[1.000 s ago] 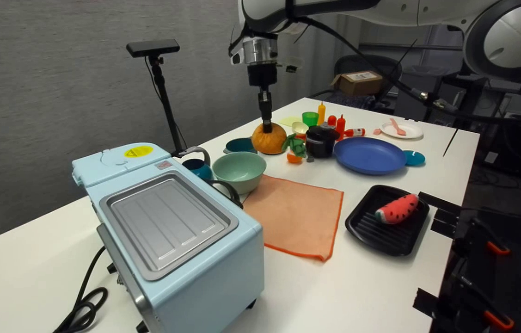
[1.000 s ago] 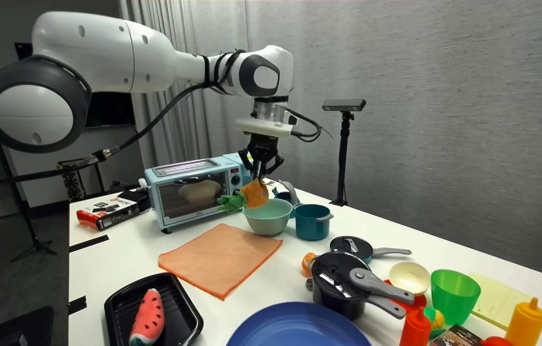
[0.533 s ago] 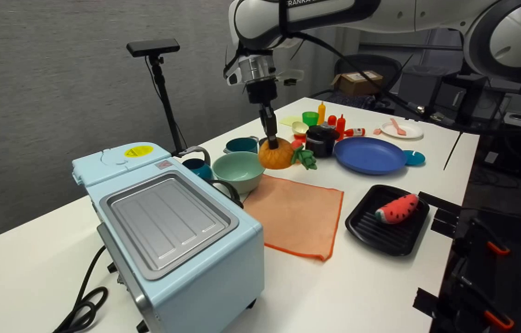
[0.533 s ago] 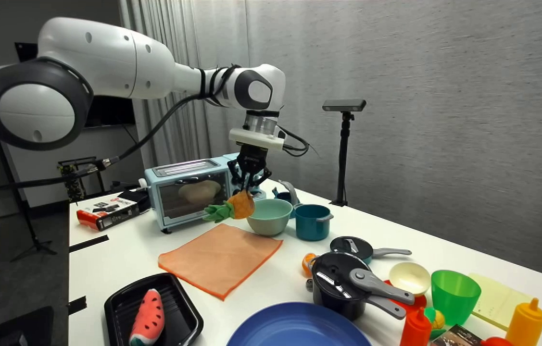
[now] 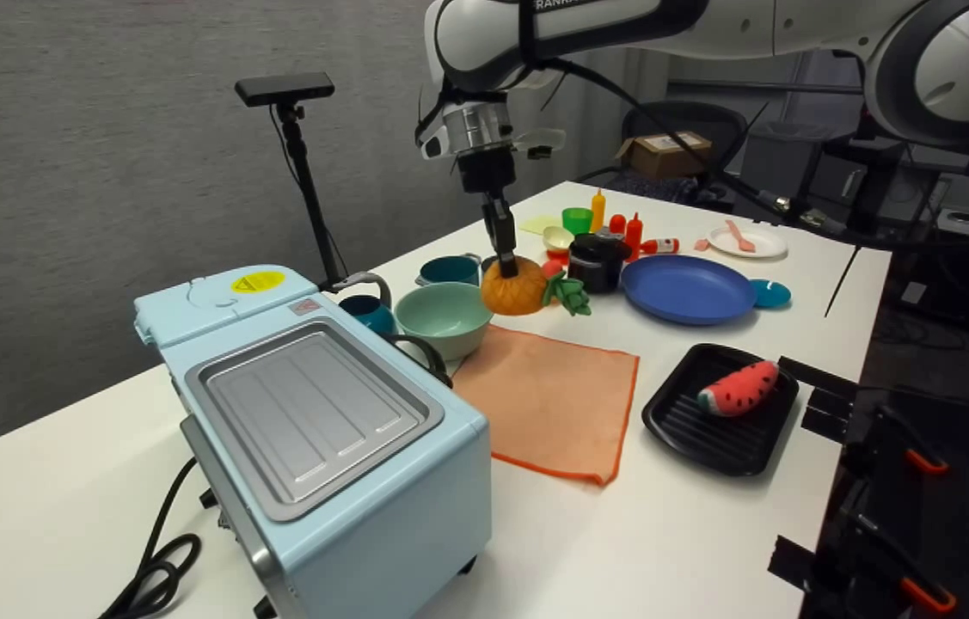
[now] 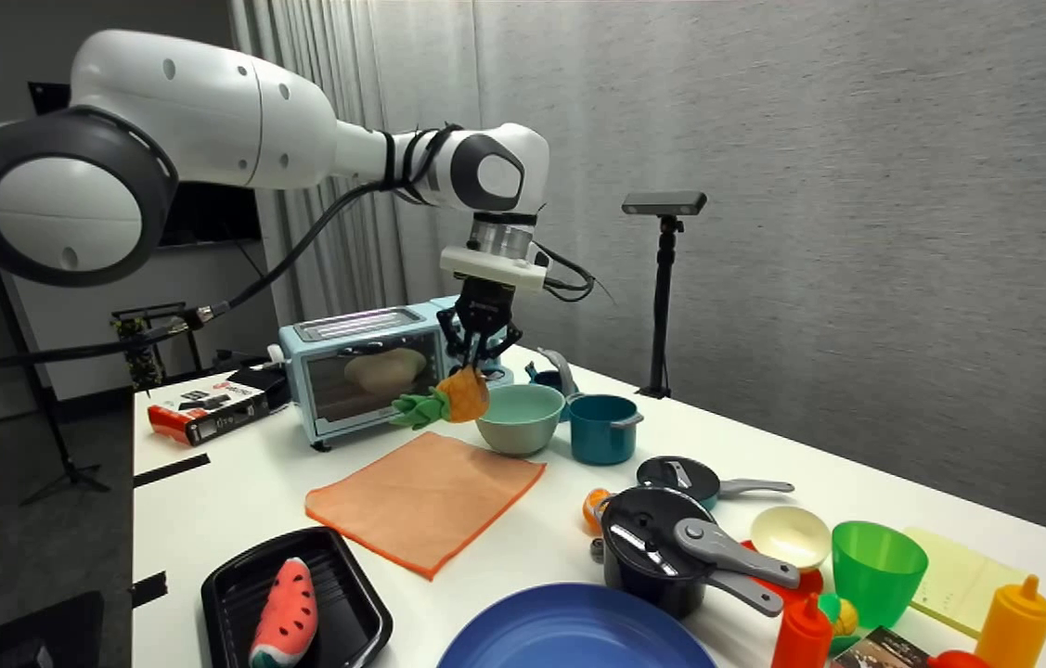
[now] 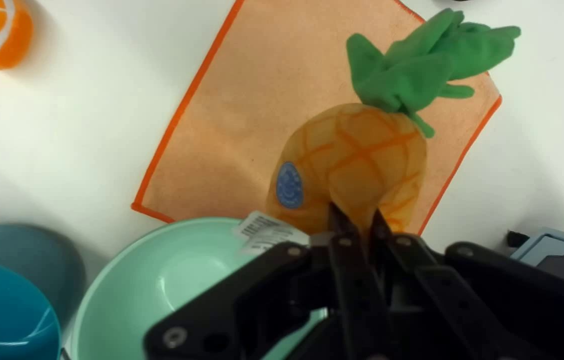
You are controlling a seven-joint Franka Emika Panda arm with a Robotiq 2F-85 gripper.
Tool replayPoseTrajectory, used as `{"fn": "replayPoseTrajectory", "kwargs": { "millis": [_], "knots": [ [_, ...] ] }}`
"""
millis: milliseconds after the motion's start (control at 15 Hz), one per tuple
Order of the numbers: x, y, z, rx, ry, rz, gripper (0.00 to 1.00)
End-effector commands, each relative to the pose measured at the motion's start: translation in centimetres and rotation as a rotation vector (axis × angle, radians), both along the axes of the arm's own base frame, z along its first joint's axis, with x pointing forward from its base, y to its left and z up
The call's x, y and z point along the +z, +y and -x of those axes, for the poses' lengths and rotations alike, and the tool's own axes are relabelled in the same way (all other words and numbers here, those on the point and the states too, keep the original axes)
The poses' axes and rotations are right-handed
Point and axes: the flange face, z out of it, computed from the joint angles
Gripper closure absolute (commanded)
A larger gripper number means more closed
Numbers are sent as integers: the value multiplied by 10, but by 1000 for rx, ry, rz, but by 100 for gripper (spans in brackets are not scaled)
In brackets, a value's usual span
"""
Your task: Put the orange and pineapple plushies on the black plate
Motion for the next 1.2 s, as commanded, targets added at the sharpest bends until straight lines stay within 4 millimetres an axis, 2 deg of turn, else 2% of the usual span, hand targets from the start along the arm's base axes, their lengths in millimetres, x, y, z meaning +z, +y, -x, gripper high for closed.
{"fn": "replayPoseTrajectory", "kwargs": {
  "millis": [0, 200, 467, 867, 1133],
  "knots": [
    [-8, 17, 13, 44, 20, 17, 98],
    [-24, 30, 29, 72, 62, 5, 98],
    [-45, 40, 63, 122, 141, 14, 98],
    [-72, 35, 134, 270, 398, 109, 98],
    [-109, 33, 166, 337, 554, 153, 98]
  ]
}}
